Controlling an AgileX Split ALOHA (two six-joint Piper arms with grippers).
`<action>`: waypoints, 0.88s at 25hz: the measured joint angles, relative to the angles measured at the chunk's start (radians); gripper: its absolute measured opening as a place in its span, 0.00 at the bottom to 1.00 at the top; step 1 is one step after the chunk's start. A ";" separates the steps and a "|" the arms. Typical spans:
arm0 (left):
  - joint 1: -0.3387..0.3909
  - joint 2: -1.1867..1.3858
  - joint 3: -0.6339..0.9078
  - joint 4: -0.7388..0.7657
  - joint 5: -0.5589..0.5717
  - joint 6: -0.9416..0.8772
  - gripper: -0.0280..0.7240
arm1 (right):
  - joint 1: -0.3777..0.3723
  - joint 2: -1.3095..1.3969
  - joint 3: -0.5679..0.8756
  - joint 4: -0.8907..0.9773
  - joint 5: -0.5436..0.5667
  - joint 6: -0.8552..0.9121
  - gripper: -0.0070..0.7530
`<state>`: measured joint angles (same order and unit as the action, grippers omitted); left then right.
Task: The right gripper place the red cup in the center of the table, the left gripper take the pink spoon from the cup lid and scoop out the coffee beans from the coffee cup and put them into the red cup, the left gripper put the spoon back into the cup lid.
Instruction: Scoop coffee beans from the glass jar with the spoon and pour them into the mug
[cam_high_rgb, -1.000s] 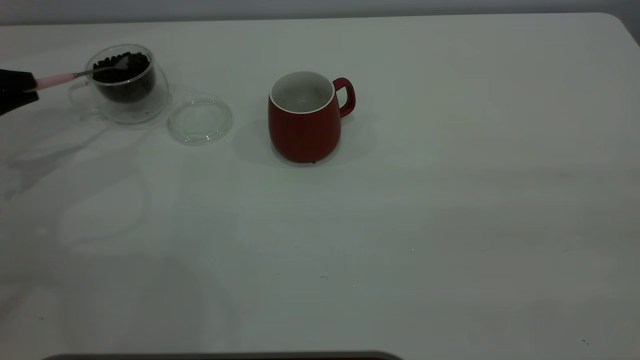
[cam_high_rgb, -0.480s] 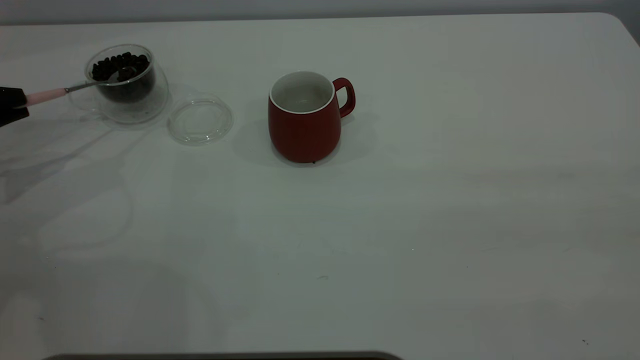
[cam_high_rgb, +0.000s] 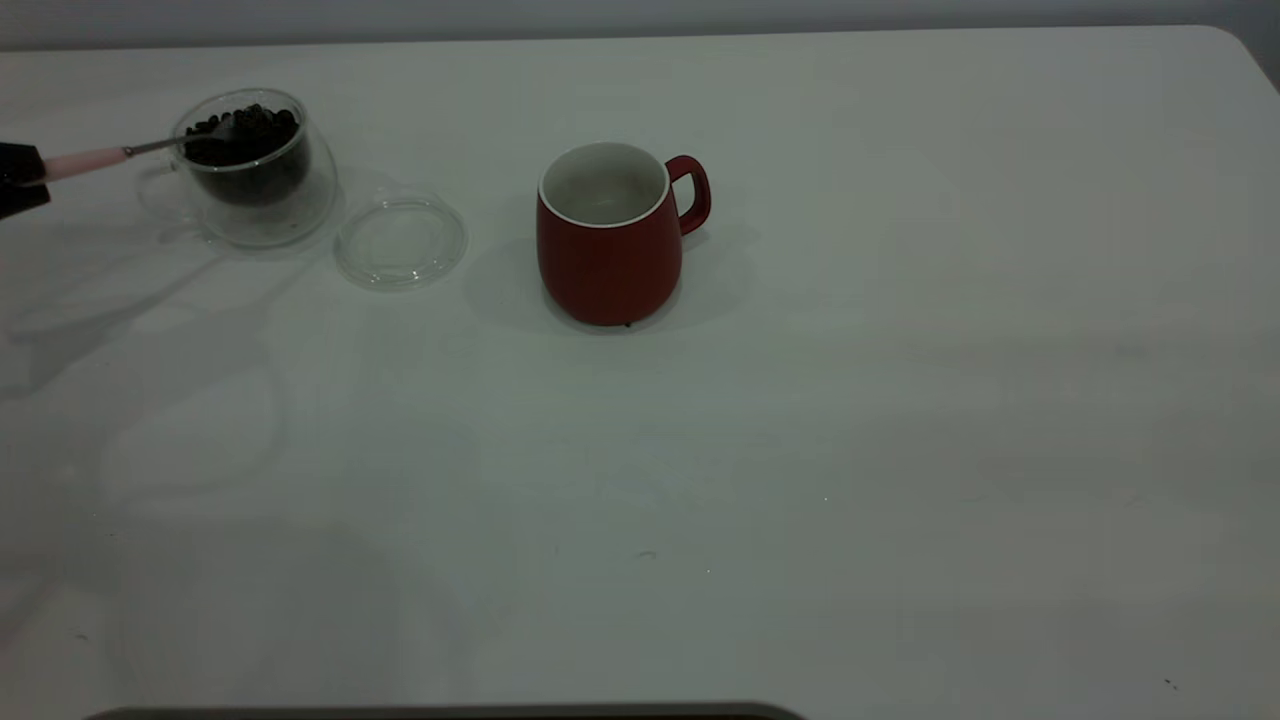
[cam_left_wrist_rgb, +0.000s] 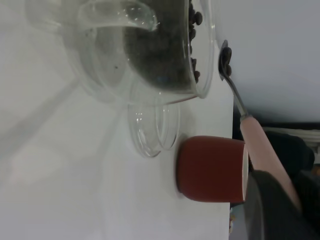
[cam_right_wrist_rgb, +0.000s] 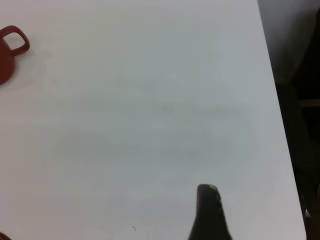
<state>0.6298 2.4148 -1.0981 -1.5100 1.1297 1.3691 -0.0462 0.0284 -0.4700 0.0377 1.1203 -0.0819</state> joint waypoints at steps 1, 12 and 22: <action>0.000 -0.001 0.000 0.000 0.000 -0.001 0.20 | 0.000 0.000 0.000 0.000 0.000 0.000 0.78; -0.050 -0.038 0.000 0.012 0.000 -0.032 0.20 | 0.000 0.000 0.000 0.000 0.000 0.000 0.78; -0.202 -0.084 0.000 0.009 0.004 -0.064 0.20 | 0.000 0.000 0.000 0.000 0.000 0.000 0.78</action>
<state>0.4280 2.3308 -1.0981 -1.5011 1.1332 1.3050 -0.0462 0.0284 -0.4700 0.0377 1.1203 -0.0819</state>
